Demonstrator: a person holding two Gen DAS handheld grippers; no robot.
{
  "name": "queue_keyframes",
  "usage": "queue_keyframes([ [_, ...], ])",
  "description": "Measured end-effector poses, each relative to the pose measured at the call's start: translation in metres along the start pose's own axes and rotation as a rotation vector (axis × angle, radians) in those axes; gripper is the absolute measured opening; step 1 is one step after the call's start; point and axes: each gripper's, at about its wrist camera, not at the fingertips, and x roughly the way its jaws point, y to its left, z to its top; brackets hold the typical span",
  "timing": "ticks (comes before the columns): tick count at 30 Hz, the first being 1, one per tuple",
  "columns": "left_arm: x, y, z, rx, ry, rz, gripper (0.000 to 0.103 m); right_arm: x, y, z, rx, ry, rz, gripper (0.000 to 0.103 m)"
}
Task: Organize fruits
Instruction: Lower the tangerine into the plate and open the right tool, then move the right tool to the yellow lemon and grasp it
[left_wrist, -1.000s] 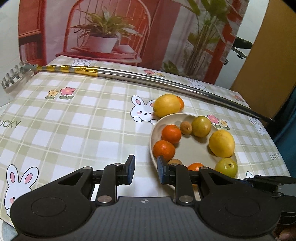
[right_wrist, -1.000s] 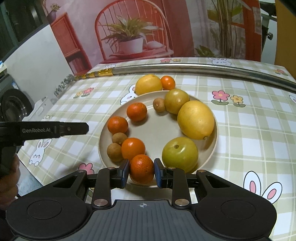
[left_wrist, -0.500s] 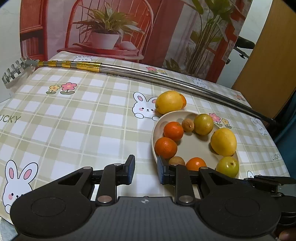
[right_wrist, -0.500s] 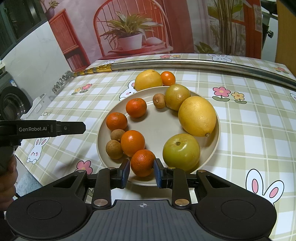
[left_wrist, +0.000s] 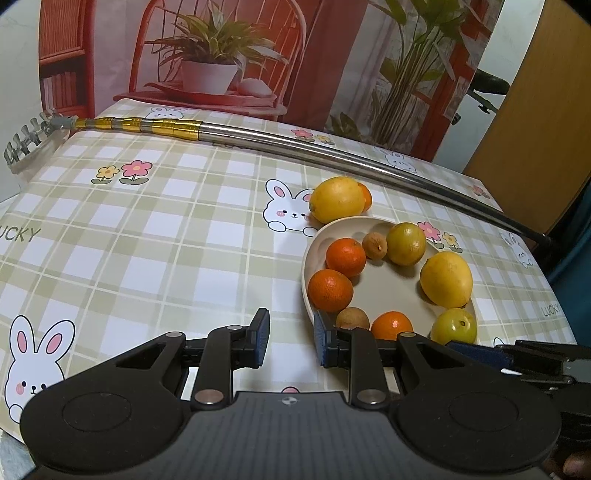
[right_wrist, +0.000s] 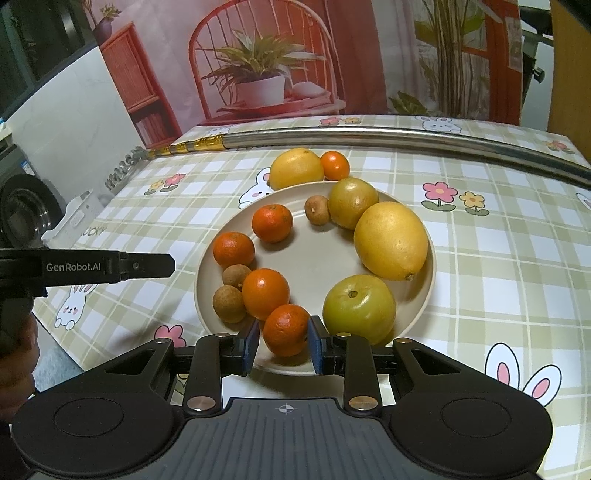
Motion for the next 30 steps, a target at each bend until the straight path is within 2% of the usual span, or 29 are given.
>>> queue_keyframes([
  [10, -0.014, 0.002, 0.023, 0.008, -0.062, -0.018, 0.028, -0.022, -0.015, 0.028, 0.011, -0.091, -0.029, 0.027],
  [19, -0.026, -0.002, 0.055, 0.037, -0.107, 0.010, 0.028, -0.042, -0.042, 0.061, 0.034, -0.187, -0.084, 0.027],
  [21, -0.027, -0.004, 0.060, 0.045, -0.116, 0.014, 0.028, -0.044, -0.047, 0.066, 0.035, -0.197, -0.090, 0.028],
  [23, -0.028, -0.006, 0.064, 0.054, -0.123, 0.021, 0.028, -0.044, -0.050, 0.070, 0.036, -0.203, -0.090, 0.033],
  [30, -0.028, -0.006, 0.078, 0.067, -0.137, 0.016, 0.028, -0.041, -0.053, 0.081, 0.028, -0.212, -0.090, 0.034],
])
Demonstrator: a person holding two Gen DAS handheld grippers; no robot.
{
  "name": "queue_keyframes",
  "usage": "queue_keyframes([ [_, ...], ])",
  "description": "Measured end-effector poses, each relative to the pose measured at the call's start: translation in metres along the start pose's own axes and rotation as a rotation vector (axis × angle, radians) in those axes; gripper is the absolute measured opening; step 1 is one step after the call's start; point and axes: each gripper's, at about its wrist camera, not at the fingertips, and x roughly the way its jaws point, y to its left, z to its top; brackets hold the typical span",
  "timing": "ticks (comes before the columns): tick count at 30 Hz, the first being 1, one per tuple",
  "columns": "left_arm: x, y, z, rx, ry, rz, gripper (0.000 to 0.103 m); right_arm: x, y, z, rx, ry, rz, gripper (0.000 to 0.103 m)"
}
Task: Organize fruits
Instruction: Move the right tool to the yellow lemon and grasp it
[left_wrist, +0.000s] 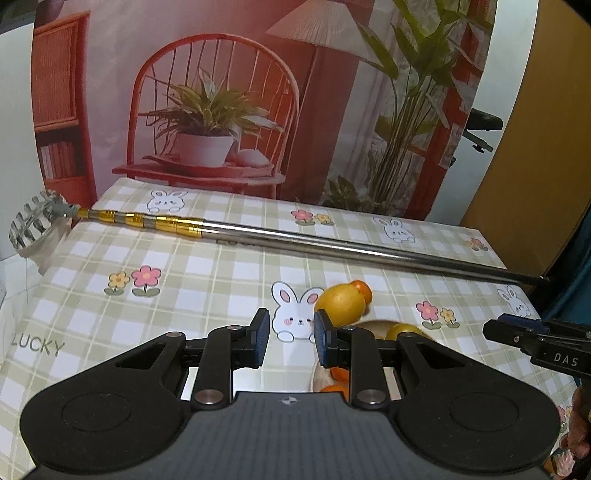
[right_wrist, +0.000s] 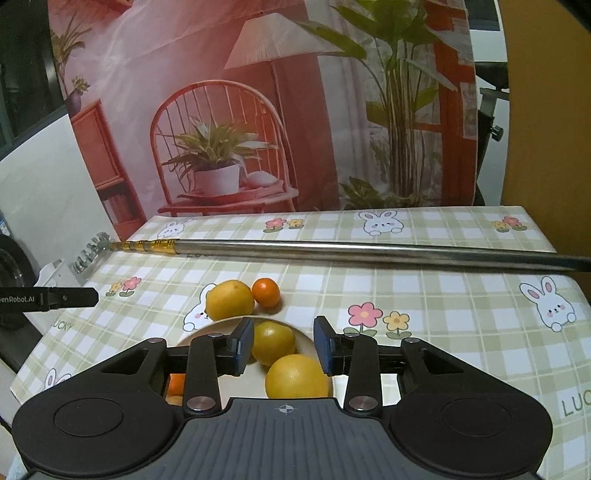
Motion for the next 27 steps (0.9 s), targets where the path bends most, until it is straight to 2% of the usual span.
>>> queue_keyframes([
  [9, 0.004, 0.010, 0.021, 0.016, -0.042, 0.013, 0.028, 0.016, 0.004, 0.009, -0.019, 0.008, 0.006, 0.034],
  [16, 0.013, 0.019, 0.032, 0.020, -0.069, 0.025, 0.035, 0.039, 0.014, 0.019, -0.050, 0.041, 0.014, 0.034],
  [20, 0.023, 0.025, 0.034, 0.033, -0.070, 0.036, 0.035, 0.060, 0.026, 0.029, -0.096, 0.066, 0.028, 0.036],
  [27, 0.039, 0.038, 0.028, -0.003, -0.046, 0.035, 0.035, 0.107, 0.053, 0.041, -0.219, 0.122, 0.046, 0.040],
])
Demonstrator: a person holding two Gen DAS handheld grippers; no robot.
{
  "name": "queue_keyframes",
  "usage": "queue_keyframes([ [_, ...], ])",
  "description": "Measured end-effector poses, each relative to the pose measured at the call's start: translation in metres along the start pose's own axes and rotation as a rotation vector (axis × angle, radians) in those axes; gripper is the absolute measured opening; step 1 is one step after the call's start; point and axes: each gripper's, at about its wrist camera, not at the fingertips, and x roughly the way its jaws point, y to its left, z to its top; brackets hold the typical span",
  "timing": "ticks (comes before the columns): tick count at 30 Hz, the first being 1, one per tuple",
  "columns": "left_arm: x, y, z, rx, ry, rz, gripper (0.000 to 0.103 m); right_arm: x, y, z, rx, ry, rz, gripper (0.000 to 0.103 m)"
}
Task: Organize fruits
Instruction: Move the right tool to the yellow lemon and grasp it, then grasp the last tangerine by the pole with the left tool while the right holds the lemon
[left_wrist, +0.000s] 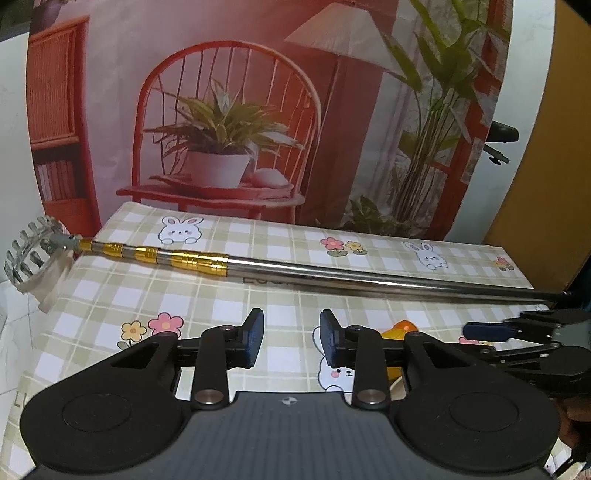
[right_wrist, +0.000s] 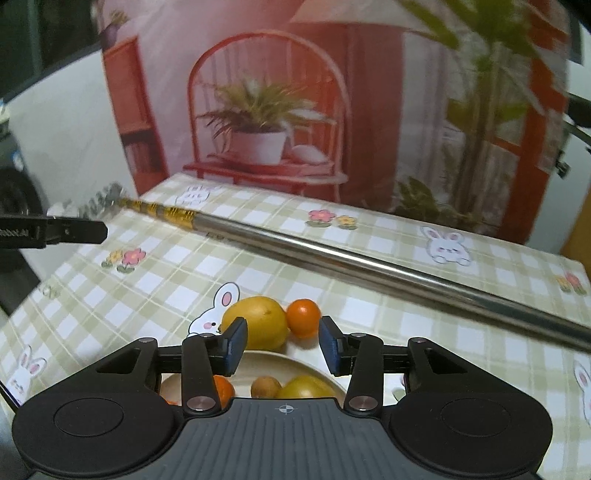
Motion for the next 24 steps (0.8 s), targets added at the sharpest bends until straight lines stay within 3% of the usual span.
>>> queue_keyframes([
  [7, 0.012, 0.015, -0.005, -0.044, 0.031, 0.003, 0.035, 0.046, 0.003, 0.013, -0.001, 0.080, 0.054, 0.048],
  [13, 0.016, 0.021, -0.006, -0.072, 0.039, 0.000, 0.035, 0.072, 0.018, 0.018, -0.079, 0.151, 0.068, 0.050],
  [24, 0.023, 0.019, -0.011, -0.101, 0.065, -0.018, 0.035, 0.087, 0.028, 0.019, -0.135, 0.173, 0.047, 0.057],
])
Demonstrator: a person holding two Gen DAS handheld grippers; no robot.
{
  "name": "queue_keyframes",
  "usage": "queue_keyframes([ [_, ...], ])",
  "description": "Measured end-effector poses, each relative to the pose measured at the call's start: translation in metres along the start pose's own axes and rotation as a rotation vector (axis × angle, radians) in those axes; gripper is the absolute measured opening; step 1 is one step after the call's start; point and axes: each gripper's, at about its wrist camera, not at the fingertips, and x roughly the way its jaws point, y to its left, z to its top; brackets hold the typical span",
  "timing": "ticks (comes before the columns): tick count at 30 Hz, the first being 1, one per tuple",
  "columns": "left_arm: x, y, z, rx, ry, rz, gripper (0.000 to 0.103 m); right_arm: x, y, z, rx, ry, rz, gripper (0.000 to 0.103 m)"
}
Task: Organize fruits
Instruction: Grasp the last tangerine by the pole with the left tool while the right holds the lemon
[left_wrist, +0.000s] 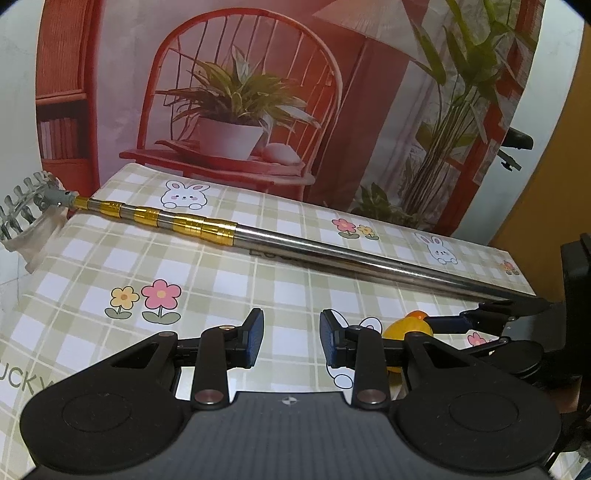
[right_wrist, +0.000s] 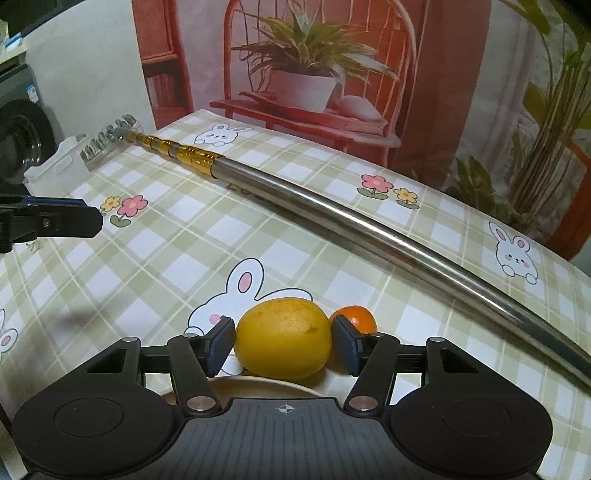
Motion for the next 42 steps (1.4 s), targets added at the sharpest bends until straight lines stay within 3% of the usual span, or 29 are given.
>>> queue_keyframes([
  [14, 0.004, 0.002, -0.003, -0.016, 0.019, -0.005, 0.035, 0.008, 0.021, 0.001, -0.166, 0.006, -0.024, 0.060],
  [20, 0.004, 0.002, -0.005, -0.020, 0.022, -0.008, 0.035, 0.003, 0.015, 0.004, -0.117, -0.008, 0.018, 0.061],
  [29, 0.006, 0.002, -0.007, -0.023, 0.031, -0.014, 0.035, 0.009, 0.013, 0.001, -0.124, 0.026, 0.002, 0.062],
  [42, 0.008, 0.001, -0.008, -0.017, 0.041, -0.025, 0.035, 0.020, 0.036, 0.001, -0.274, 0.074, -0.036, 0.059],
])
